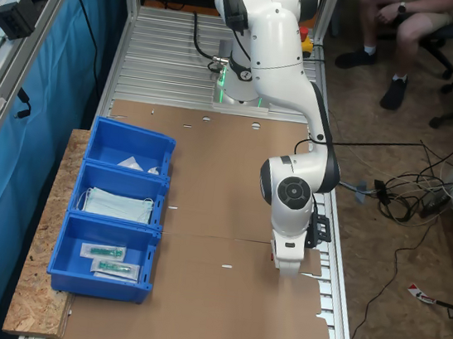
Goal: Pick and place sorting task of medical equipment.
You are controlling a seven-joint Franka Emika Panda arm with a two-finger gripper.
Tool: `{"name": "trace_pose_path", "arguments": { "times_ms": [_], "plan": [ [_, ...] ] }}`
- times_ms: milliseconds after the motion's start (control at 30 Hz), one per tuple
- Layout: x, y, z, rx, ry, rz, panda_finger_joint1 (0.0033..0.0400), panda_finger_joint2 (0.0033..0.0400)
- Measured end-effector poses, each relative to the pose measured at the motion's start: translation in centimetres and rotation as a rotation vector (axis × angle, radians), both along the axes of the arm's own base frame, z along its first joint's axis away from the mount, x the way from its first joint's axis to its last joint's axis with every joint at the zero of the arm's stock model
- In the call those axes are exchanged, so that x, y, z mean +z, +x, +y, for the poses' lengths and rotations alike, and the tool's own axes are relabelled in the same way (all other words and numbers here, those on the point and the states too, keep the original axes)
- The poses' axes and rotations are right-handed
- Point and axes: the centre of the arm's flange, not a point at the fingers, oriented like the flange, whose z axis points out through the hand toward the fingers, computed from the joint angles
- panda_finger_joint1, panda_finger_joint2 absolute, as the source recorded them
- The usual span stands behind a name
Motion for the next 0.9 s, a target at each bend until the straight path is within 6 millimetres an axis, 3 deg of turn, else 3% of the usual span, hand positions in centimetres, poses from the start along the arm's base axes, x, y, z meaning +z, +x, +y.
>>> {"name": "trace_pose_path", "arguments": {
  "times_ms": [900],
  "plan": [
    [-0.75, -0.88, 0.06, 0.004, -0.003, 0.018, 0.0400, 0.0400]
  ]
}}
